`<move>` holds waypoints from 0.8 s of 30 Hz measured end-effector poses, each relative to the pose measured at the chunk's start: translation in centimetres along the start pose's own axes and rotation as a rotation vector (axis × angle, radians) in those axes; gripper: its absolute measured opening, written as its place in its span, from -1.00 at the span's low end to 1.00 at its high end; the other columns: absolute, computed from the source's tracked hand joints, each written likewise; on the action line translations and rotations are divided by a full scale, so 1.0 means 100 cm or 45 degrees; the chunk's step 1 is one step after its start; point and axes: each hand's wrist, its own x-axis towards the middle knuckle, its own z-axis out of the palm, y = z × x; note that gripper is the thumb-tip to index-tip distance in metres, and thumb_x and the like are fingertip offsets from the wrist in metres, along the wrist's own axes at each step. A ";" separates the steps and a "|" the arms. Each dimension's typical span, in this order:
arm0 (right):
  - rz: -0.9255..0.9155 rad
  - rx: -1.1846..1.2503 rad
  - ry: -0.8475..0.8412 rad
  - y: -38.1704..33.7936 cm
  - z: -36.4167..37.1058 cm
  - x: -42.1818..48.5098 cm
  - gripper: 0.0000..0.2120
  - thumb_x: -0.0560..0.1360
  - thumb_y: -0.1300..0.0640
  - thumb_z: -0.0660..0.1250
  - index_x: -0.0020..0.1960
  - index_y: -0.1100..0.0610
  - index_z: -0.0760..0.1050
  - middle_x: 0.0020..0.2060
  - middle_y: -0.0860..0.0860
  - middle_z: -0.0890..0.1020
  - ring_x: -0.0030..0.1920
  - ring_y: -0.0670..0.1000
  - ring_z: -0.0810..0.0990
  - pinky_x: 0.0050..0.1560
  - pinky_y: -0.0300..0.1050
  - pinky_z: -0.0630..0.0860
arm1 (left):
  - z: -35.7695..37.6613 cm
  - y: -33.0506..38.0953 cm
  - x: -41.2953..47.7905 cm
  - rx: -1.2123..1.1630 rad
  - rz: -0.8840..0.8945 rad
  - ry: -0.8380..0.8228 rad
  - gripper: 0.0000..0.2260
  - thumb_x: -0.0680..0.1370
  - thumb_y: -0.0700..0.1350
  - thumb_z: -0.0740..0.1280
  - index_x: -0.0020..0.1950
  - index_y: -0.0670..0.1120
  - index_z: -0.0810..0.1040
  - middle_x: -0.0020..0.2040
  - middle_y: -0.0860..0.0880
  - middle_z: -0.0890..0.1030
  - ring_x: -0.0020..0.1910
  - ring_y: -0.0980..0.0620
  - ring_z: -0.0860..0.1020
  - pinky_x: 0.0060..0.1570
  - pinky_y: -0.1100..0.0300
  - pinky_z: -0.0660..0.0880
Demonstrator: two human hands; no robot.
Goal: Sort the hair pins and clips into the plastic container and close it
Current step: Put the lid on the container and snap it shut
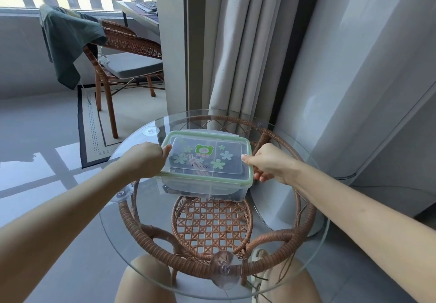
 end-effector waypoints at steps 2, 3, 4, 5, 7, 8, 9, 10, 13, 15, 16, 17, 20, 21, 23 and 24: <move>0.042 0.193 -0.049 0.004 0.000 0.001 -0.73 0.53 0.08 0.29 -0.13 0.31 0.47 -0.37 0.09 0.45 -0.50 -0.08 0.43 -0.57 -0.31 0.41 | 0.001 0.000 0.002 -0.016 0.010 -0.016 -0.47 0.63 0.02 -0.15 -0.46 -0.16 0.28 -0.39 -0.14 0.38 -0.29 -0.12 0.38 -0.13 0.13 0.34; 0.045 0.260 -0.059 0.007 0.000 0.003 -0.74 0.53 0.08 0.30 -0.14 0.31 0.47 -0.36 0.09 0.44 -0.52 -0.09 0.42 -0.58 -0.32 0.40 | 0.002 -0.001 0.001 -0.036 0.010 -0.024 -0.48 0.63 0.01 -0.14 -0.45 -0.16 0.28 -0.34 -0.16 0.40 -0.26 -0.12 0.38 -0.14 0.14 0.31; 0.041 0.313 -0.068 0.009 0.001 0.005 -0.75 0.53 0.09 0.29 -0.15 0.30 0.46 -0.36 0.09 0.42 -0.53 -0.10 0.41 -0.58 -0.33 0.39 | 0.002 -0.001 0.001 -0.045 0.002 -0.032 -0.49 0.64 0.00 -0.13 -0.44 -0.16 0.29 -0.28 -0.19 0.42 -0.23 -0.12 0.39 -0.15 0.15 0.28; 0.033 0.348 -0.074 0.009 0.002 0.005 -0.76 0.53 0.10 0.29 -0.15 0.29 0.44 -0.36 0.10 0.41 -0.54 -0.10 0.39 -0.59 -0.34 0.38 | 0.002 -0.002 0.001 -0.054 -0.004 -0.047 -0.50 0.64 0.00 -0.12 -0.42 -0.16 0.30 -0.23 -0.20 0.44 -0.21 -0.12 0.40 -0.15 0.16 0.27; 0.022 0.381 -0.054 0.009 0.005 0.003 -0.76 0.54 0.10 0.27 -0.20 0.25 0.40 -0.36 0.10 0.39 -0.52 -0.09 0.37 -0.60 -0.34 0.35 | 0.002 -0.003 0.002 -0.087 -0.020 -0.079 -0.51 0.64 0.01 -0.10 -0.34 -0.19 0.38 -0.17 -0.21 0.46 -0.17 -0.11 0.41 -0.14 0.17 0.27; 0.022 0.385 -0.024 0.010 0.007 0.001 -0.72 0.55 0.10 0.26 -0.27 0.23 0.37 -0.39 0.08 0.38 -0.51 -0.08 0.35 -0.61 -0.34 0.33 | 0.002 -0.003 0.002 -0.111 -0.026 -0.095 -0.52 0.64 0.01 -0.09 -0.27 -0.22 0.42 -0.15 -0.21 0.46 -0.15 -0.11 0.41 -0.13 0.17 0.26; 0.026 0.389 0.011 0.010 0.009 -0.004 -0.69 0.55 0.11 0.25 -0.32 0.21 0.35 -0.42 0.07 0.38 -0.50 -0.08 0.35 -0.62 -0.34 0.31 | 0.002 -0.003 0.002 -0.139 -0.043 -0.115 -0.53 0.63 0.03 -0.08 -0.21 -0.23 0.45 -0.13 -0.20 0.46 -0.13 -0.11 0.41 -0.11 0.17 0.26; 0.030 0.385 0.040 0.011 0.011 -0.011 -0.69 0.56 0.11 0.24 -0.33 0.20 0.37 -0.44 0.06 0.40 -0.50 -0.08 0.36 -0.62 -0.33 0.31 | 0.001 -0.003 0.004 -0.161 -0.047 -0.125 -0.53 0.63 0.04 -0.08 -0.16 -0.24 0.46 -0.11 -0.20 0.47 -0.11 -0.10 0.41 -0.09 0.18 0.26; 0.077 0.482 0.086 0.014 0.023 -0.045 -0.76 0.58 0.11 0.20 -0.18 0.25 0.46 -0.41 0.07 0.47 -0.48 -0.08 0.42 -0.57 -0.32 0.40 | -0.005 0.009 0.012 -0.199 -0.032 -0.194 -0.48 0.63 0.07 -0.08 0.01 -0.30 0.52 0.05 -0.26 0.53 0.01 -0.13 0.46 0.02 0.14 0.31; 0.134 0.622 0.071 0.015 0.036 -0.073 -0.73 0.59 0.09 0.17 -0.05 0.31 0.46 -0.42 0.11 0.52 -0.50 -0.04 0.48 -0.53 -0.26 0.48 | -0.006 0.027 0.025 -0.182 0.046 -0.221 -0.45 0.63 0.08 -0.07 0.14 -0.32 0.51 0.17 -0.29 0.53 0.15 -0.19 0.48 0.14 0.10 0.34; 0.166 0.659 0.015 0.015 0.043 -0.088 -0.69 0.60 0.06 0.15 -0.03 0.33 0.44 -0.43 0.13 0.54 -0.53 -0.03 0.50 -0.53 -0.23 0.49 | -0.005 0.038 0.030 -0.176 0.098 -0.224 -0.45 0.62 0.10 -0.06 0.16 -0.30 0.51 0.19 -0.28 0.53 0.18 -0.19 0.48 0.16 0.10 0.35; 0.208 0.644 -0.082 0.014 0.048 -0.101 -0.64 0.60 0.02 0.12 -0.04 0.34 0.44 -0.45 0.14 0.56 -0.55 -0.01 0.51 -0.55 -0.22 0.48 | -0.003 0.049 0.034 -0.163 0.151 -0.214 -0.46 0.61 0.12 -0.05 0.15 -0.27 0.51 0.18 -0.27 0.54 0.16 -0.19 0.49 0.15 0.09 0.37; 0.295 0.362 -0.417 0.013 0.035 -0.125 -0.46 0.57 -0.17 0.05 -0.24 0.26 0.48 -0.51 0.13 0.59 -0.59 0.00 0.50 -0.60 -0.28 0.38 | 0.004 0.076 0.036 -0.029 0.274 0.017 -0.51 0.59 0.16 -0.01 0.14 -0.19 0.47 0.13 -0.24 0.55 0.09 -0.21 0.51 0.05 0.00 0.44; 0.257 0.271 -0.383 0.014 0.024 -0.125 -0.41 0.56 -0.21 0.03 -0.30 0.24 0.49 -0.54 0.12 0.58 -0.60 0.00 0.49 -0.60 -0.29 0.37 | 0.007 0.079 0.031 0.023 0.275 0.148 -0.53 0.58 0.17 0.02 0.13 -0.19 0.45 0.12 -0.25 0.54 0.07 -0.23 0.50 0.02 -0.02 0.44; -0.007 -0.058 0.001 0.018 0.001 -0.110 -0.39 0.55 -0.24 0.02 -0.32 0.23 0.49 -0.50 0.11 0.59 -0.53 0.06 0.53 -0.51 -0.25 0.42 | 0.010 0.078 0.012 0.097 0.209 0.367 -0.55 0.56 0.15 0.09 0.13 -0.23 0.42 0.09 -0.27 0.51 0.07 -0.25 0.48 -0.03 -0.02 0.43; -0.175 -0.333 0.247 0.022 -0.008 -0.098 -0.42 0.54 -0.25 0.02 -0.29 0.20 0.48 -0.42 0.10 0.60 -0.42 0.10 0.57 -0.41 -0.18 0.45 | 0.011 0.076 -0.001 0.140 0.143 0.433 -0.54 0.55 0.15 0.12 0.13 -0.24 0.41 0.07 -0.27 0.50 0.05 -0.24 0.47 -0.05 -0.02 0.43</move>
